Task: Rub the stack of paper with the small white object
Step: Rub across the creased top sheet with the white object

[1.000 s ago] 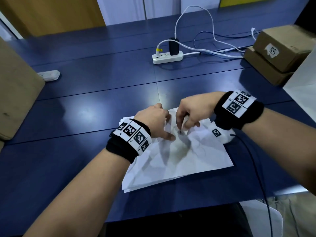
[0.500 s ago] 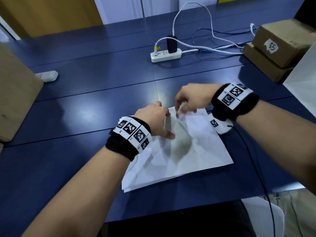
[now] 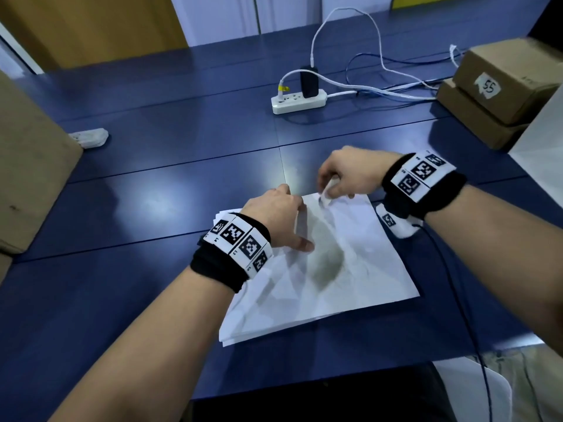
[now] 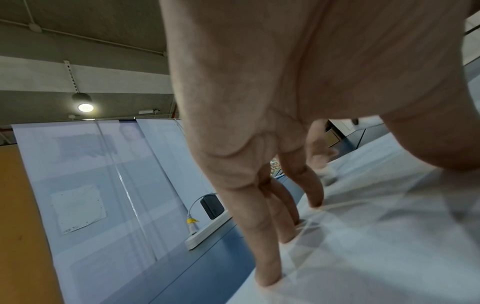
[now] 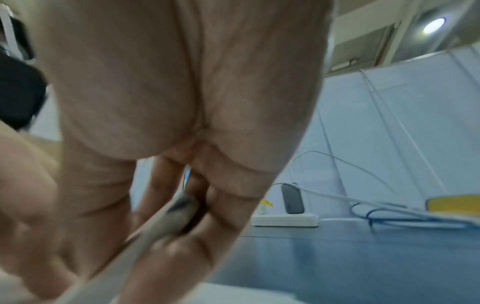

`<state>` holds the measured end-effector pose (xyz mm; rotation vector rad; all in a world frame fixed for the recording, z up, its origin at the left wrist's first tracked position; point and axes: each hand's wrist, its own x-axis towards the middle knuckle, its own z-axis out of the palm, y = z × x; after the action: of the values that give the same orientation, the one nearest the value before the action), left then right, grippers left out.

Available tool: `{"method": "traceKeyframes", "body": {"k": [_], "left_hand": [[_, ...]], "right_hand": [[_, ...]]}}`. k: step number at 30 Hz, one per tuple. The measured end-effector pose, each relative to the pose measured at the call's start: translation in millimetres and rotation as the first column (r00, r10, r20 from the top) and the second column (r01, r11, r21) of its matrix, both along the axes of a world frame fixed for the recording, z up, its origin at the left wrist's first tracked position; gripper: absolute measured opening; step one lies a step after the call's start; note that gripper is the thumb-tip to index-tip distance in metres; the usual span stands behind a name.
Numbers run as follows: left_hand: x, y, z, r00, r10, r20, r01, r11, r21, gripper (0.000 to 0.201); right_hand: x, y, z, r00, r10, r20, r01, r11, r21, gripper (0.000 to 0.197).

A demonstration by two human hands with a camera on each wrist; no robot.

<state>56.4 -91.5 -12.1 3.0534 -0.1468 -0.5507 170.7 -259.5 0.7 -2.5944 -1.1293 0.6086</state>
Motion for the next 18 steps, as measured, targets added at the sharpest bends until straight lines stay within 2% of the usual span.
{"method": "traceKeyframes", "body": {"k": [3, 4, 6, 9, 11, 14, 15, 18], "left_hand": [[0.5, -0.3, -1.3, 1.0, 0.007, -0.012, -0.007, 1.0, -0.005, 0.081], [1.1, -0.5, -0.9, 1.0, 0.005, -0.013, -0.005, 1.0, -0.005, 0.081], [1.7, -1.1, -0.2, 1.0, 0.0, -0.013, 0.0, 1.0, -0.006, 0.083], [1.0, -0.8, 0.2, 1.0, 0.004, -0.015, -0.004, 1.0, -0.009, 0.087], [0.4, -0.7, 0.4, 1.0, 0.008, -0.018, -0.008, 1.0, -0.006, 0.087], [0.4, -0.5, -0.4, 1.0, 0.009, -0.018, -0.009, 1.0, -0.011, 0.085], [0.7, -0.8, -0.3, 1.0, 0.007, -0.017, -0.008, 1.0, -0.011, 0.084], [1.5, -1.9, 0.5, 1.0, 0.006, -0.019, -0.006, 1.0, -0.009, 0.087]], "right_hand": [[-24.5, -1.6, 3.0, 0.94, 0.154, -0.304, -0.197, 0.973, -0.117, 0.01], [-28.1, -0.8, 3.6, 0.929, 0.175, -0.325, -0.224, 0.967, -0.12, 0.011], [-19.8, 2.2, 3.4, 0.973, 0.143, -0.181, -0.158, 0.985, -0.067, 0.012], [-2.6, 1.9, 3.7, 0.997, -0.046, 0.056, 0.043, 0.998, 0.055, 0.01], [-5.8, -0.2, 3.4, 1.0, -0.023, 0.02, 0.022, 0.999, 0.032, 0.009], [-27.3, -1.8, 6.7, 0.969, 0.135, -0.207, -0.16, 0.981, -0.109, 0.011], [-29.6, -1.2, 7.2, 0.964, 0.155, -0.217, -0.186, 0.974, -0.129, 0.012], [-15.6, 3.8, 7.6, 0.998, 0.057, -0.008, -0.057, 0.998, -0.041, 0.01]]}}
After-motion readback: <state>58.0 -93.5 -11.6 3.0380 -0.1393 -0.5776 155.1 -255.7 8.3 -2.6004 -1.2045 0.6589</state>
